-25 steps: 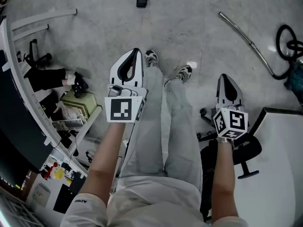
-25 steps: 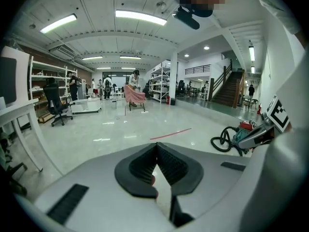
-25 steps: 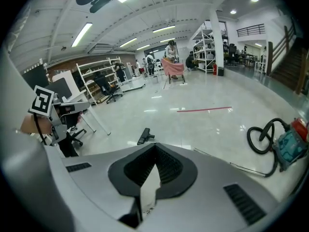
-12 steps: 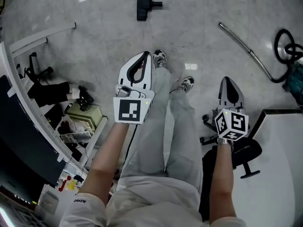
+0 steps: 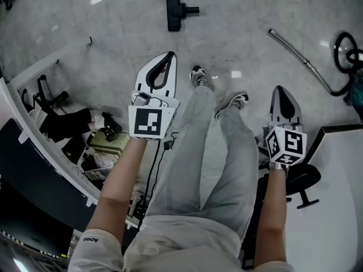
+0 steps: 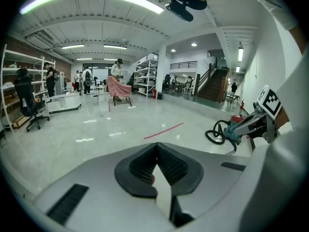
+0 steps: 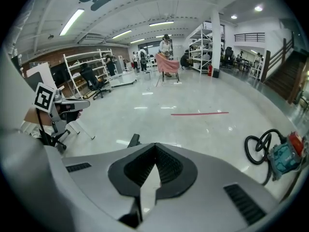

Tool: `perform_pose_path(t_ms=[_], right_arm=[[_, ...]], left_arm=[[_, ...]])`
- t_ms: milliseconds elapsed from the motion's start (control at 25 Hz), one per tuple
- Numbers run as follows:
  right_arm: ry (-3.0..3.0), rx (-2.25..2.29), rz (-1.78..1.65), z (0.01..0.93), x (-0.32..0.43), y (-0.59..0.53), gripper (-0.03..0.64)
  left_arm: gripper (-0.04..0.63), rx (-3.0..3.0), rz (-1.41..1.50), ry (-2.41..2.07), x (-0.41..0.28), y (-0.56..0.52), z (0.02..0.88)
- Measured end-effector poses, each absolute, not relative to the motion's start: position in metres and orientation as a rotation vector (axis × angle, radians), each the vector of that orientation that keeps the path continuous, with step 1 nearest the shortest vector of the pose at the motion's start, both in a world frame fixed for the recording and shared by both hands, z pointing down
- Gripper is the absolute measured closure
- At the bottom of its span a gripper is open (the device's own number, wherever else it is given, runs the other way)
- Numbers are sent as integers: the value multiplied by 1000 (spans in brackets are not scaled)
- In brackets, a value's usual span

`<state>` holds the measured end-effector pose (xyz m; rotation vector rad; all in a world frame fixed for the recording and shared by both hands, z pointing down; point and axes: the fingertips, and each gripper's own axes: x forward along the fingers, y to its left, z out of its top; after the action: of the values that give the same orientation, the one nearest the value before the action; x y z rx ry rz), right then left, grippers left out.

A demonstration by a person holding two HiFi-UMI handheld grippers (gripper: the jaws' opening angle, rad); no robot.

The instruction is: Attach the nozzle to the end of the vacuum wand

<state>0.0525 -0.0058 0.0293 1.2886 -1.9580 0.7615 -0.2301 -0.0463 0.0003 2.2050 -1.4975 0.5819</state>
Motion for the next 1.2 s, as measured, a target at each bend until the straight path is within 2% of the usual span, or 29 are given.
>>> perform_pose_path(t_ms=[240, 720, 1200], right_arm=[[-1940, 1230, 754, 59, 72, -10, 612], [-1942, 827, 498, 139, 102, -16, 612], [-1962, 764, 477, 202, 133, -37, 612]], left_arm=[[586, 2240, 619, -1460, -210, -63, 28], [586, 2379, 737, -1327, -150, -66, 85], [586, 2419, 846, -1249, -115, -75, 151]])
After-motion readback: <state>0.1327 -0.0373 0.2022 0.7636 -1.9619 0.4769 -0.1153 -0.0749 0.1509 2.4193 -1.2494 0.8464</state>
